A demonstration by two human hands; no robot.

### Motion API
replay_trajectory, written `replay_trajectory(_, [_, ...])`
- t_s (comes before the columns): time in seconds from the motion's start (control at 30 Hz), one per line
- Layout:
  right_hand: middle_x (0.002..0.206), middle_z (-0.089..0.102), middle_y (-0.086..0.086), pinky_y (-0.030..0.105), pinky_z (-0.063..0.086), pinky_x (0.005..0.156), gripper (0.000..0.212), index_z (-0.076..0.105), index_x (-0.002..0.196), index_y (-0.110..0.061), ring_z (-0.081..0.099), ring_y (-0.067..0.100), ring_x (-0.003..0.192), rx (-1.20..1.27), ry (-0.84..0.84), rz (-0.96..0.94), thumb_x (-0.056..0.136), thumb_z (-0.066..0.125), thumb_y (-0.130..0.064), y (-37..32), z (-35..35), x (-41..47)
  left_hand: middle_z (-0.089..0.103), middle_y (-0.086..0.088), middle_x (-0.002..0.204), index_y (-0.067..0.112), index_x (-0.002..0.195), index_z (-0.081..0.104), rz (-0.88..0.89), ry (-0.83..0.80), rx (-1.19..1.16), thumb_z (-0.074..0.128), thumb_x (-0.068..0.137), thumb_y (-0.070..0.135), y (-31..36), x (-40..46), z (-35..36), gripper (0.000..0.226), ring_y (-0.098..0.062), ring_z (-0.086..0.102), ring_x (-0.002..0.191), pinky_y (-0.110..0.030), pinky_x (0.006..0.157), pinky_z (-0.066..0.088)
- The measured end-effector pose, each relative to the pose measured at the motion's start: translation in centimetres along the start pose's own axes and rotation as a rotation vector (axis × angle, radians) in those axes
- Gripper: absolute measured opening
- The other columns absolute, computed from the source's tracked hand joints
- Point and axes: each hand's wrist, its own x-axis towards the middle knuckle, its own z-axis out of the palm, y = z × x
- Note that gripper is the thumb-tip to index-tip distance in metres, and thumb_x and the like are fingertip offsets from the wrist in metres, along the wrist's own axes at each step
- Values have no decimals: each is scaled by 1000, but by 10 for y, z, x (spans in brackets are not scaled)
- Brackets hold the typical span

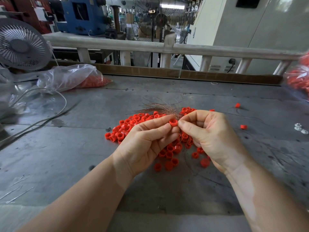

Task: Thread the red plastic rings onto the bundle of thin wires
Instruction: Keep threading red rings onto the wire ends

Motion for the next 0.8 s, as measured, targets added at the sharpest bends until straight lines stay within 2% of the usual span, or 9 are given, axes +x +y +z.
replay_trajectory(0.17, [53, 63, -6, 5, 35, 42, 17, 66, 71, -13, 50, -2, 39, -7, 2, -12, 83, 65, -1, 1, 0, 0, 70, -10, 69, 7, 81, 77, 2, -11, -12, 59, 64, -1, 0, 0, 0, 26, -14, 70, 67, -20, 61, 56])
replay_trajectory(0.3, [51, 61, -10, 5, 35, 42, 16, 66, 71, -13, 50, -3, 40, -46, 4, -32, 83, 65, -3, 0, 0, -1, 71, -8, 78, 12, 81, 77, 33, -43, 30, 63, 61, -3, -1, -1, 0, 29, -13, 70, 72, -17, 62, 55])
replay_trajectory(0.8, [45, 56, -12, 4, 32, 39, 17, 64, 71, -10, 47, -2, 35, -51, 8, -45, 84, 63, 1, -1, 3, -1, 72, -7, 76, 9, 83, 77, 78, -30, 61, 61, 65, 0, -3, 0, 1, 25, -11, 69, 67, -18, 61, 55])
